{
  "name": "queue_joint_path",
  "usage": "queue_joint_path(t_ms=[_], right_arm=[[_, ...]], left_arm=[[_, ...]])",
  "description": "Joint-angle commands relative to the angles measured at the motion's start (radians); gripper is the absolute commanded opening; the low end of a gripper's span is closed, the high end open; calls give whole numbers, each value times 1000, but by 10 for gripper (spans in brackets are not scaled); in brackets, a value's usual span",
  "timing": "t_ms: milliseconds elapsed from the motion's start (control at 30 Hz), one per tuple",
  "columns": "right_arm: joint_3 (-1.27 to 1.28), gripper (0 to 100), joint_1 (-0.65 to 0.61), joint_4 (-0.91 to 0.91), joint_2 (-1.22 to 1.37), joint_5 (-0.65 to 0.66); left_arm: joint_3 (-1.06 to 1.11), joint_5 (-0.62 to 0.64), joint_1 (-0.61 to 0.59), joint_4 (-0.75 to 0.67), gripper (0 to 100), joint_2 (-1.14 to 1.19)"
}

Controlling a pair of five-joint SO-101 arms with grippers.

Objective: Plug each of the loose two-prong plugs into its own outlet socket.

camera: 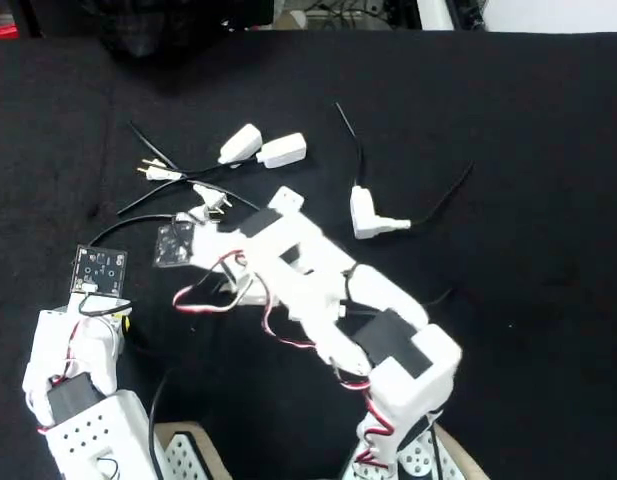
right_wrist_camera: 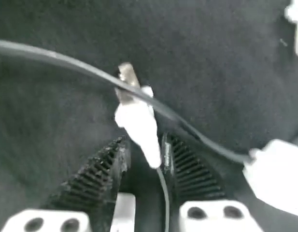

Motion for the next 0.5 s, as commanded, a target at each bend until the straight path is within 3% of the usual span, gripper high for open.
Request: queue_joint_path(t_ms=[0,133,233,467], right_arm=[[-7,111,-29,-44,21,9],[-10,8,-14,-41,10,9],[-8,11,25,-40,-15,25],[-10,11,143,143,-160,348]], left_arm=[[21,-5,13,11,252,-8],[21,-5,13,11,252,-8],[21,-5,13,11,252,-8],[21,-5,13,11,252,-8]])
